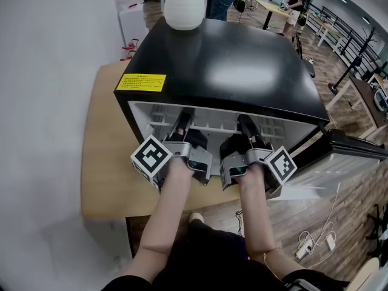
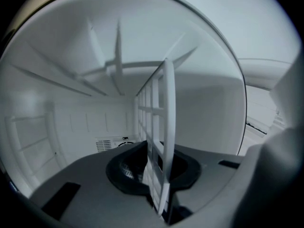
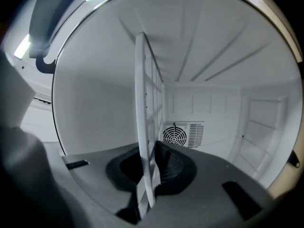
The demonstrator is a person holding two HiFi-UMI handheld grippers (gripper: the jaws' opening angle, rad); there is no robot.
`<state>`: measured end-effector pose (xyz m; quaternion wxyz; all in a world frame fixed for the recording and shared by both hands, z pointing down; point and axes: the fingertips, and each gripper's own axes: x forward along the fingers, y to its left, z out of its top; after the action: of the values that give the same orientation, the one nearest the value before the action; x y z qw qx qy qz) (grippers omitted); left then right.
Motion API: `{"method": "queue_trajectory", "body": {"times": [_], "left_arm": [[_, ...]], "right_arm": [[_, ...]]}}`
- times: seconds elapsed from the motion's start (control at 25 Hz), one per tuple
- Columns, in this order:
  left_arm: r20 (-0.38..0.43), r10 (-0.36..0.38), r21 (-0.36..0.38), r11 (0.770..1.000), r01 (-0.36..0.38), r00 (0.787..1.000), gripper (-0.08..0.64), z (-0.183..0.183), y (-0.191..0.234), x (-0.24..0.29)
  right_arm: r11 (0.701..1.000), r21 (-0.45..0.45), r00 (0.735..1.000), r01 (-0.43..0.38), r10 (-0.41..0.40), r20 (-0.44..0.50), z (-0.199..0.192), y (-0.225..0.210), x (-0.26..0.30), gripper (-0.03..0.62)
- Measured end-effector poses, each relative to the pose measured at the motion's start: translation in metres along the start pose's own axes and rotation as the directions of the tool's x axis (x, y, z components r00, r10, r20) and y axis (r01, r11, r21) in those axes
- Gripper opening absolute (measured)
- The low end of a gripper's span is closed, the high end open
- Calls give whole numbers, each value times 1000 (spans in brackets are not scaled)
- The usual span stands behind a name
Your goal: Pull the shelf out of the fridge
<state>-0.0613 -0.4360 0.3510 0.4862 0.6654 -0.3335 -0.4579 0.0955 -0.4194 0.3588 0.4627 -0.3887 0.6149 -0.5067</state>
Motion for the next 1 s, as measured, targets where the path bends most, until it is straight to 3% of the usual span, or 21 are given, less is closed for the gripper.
{"method": "queue_trajectory", "body": {"times": [1.0], "left_arm": [[-8,23,-14,1000,-23,1000,49,-1,-1,-1]], "right_arm": [[1000,1,1000,17,-17,16,1,2,-4,14]]}}
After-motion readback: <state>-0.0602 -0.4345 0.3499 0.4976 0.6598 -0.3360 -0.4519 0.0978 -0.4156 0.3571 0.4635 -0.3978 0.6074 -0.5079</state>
